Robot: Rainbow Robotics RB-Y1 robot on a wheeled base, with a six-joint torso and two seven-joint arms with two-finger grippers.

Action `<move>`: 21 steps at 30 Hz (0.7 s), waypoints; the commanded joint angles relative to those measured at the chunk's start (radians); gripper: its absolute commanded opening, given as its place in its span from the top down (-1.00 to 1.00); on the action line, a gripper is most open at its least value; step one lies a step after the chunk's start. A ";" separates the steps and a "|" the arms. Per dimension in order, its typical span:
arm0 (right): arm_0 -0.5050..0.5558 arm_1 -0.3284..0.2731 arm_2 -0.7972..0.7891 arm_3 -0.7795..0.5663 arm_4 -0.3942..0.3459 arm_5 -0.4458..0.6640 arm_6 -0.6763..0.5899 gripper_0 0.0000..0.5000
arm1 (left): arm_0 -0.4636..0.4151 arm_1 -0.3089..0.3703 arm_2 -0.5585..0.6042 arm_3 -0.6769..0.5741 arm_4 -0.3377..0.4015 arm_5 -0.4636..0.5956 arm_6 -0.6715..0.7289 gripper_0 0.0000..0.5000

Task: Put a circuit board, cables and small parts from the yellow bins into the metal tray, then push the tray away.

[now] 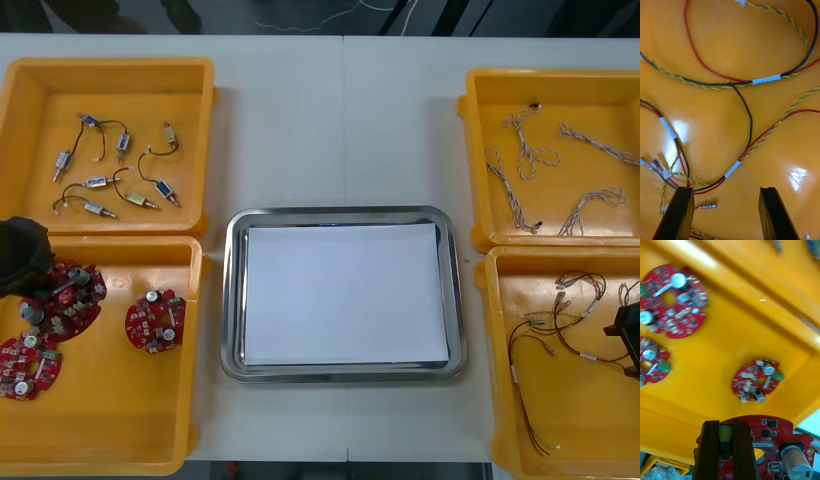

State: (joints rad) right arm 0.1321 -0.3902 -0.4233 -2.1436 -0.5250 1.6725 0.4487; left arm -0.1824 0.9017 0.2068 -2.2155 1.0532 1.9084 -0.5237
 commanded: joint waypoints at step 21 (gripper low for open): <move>-0.098 0.073 0.077 0.140 0.106 -0.046 -0.211 -1.00 | -0.560 -0.110 -0.575 0.076 -0.071 0.012 0.040 0.99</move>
State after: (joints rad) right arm 0.0551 -0.3413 -0.3673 -1.9947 -0.4377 1.6334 0.2597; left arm -0.6706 0.8454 -0.3213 -2.1569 1.0161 1.9112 -0.5224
